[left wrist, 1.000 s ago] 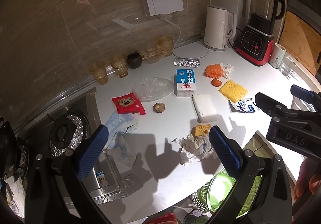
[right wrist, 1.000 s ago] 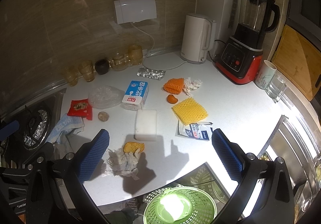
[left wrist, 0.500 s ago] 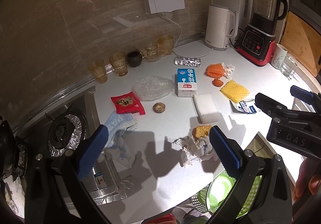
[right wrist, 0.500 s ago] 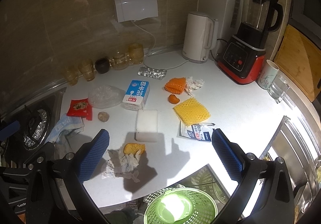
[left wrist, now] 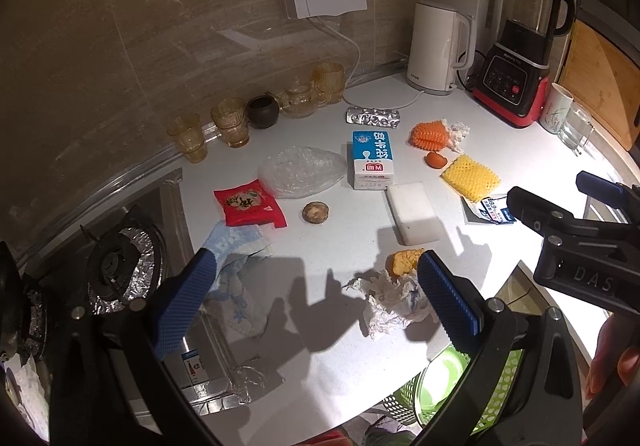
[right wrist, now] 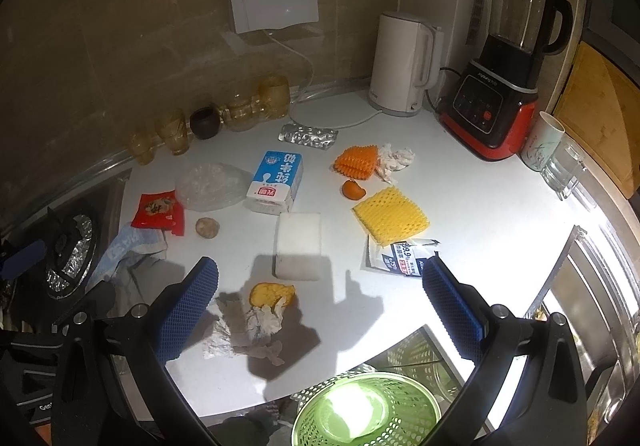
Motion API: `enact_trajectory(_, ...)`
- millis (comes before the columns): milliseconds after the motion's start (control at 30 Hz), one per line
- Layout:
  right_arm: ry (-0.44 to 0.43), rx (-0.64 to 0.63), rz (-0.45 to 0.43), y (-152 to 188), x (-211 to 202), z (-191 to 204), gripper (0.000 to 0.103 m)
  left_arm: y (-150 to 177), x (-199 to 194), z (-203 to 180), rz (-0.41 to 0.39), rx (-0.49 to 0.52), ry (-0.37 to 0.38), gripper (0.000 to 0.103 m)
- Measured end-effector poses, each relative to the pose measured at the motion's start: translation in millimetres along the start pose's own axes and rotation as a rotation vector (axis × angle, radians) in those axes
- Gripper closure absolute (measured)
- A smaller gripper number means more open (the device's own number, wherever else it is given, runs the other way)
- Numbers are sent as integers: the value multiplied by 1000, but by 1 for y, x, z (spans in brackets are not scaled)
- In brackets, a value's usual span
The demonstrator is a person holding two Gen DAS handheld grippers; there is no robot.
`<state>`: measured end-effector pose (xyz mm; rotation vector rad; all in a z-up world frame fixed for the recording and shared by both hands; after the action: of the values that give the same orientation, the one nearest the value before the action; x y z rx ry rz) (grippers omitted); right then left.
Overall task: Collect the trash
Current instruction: 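Grasp the blue cloth with the left gripper while the right gripper grasps the crumpled tissue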
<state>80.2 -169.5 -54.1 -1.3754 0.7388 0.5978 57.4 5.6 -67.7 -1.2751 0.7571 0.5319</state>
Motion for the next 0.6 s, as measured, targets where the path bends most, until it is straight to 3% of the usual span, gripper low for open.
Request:
enact_trajectory(333,-41,-15,1,13,27,15,2,11,32,27,-73,44,35,7)
enact_trajectory(600,-48,-57,94,51,76,34,2,37,98,67,-34,132,5,7)
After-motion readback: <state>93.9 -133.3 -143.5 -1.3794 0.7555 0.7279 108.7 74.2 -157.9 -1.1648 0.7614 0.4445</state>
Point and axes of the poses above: each gripper's, at about its wrist camera, not at the fingertips, and x roughly the way its jaws point, z to its left, y to its underside, the point moved 6 cm from there along x, roughly the way its jaws point, and after that the axes turned 3 degrees about x, right-handed, at the moved point
